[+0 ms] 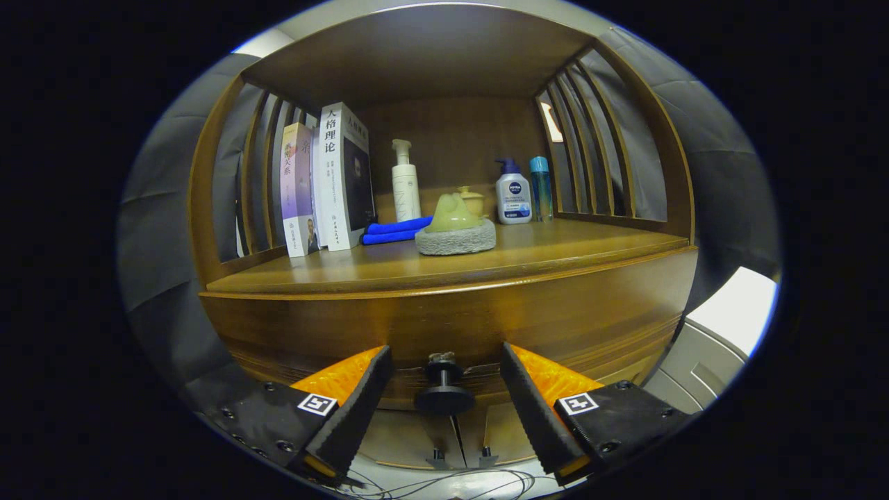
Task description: Pull open the drawer, take out the items inside it, and place them on the countertop above the cabinet.
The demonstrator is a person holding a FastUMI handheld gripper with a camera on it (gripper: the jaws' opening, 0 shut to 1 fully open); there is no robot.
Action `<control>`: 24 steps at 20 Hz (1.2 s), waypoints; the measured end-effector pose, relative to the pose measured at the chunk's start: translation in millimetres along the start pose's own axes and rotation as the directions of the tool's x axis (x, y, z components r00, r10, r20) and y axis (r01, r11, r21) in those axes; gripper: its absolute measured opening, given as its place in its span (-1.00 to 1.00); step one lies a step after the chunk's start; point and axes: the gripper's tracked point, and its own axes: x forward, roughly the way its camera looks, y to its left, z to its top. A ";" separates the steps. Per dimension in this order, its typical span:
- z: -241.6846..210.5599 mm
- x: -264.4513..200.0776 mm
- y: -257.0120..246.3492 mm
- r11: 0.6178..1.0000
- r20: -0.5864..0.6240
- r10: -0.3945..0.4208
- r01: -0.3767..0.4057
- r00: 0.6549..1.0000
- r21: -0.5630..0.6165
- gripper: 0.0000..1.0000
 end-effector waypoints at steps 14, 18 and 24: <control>36.3 -88.4 -6.0 0.996 0.040 -0.013 0.016 0.999 -0.087 1.00; 85.1 -133.5 -6.5 0.998 0.124 0.007 0.002 0.992 -0.070 1.00; 155.9 -201.0 -29.4 0.999 0.231 -0.017 0.027 0.973 -0.040 0.99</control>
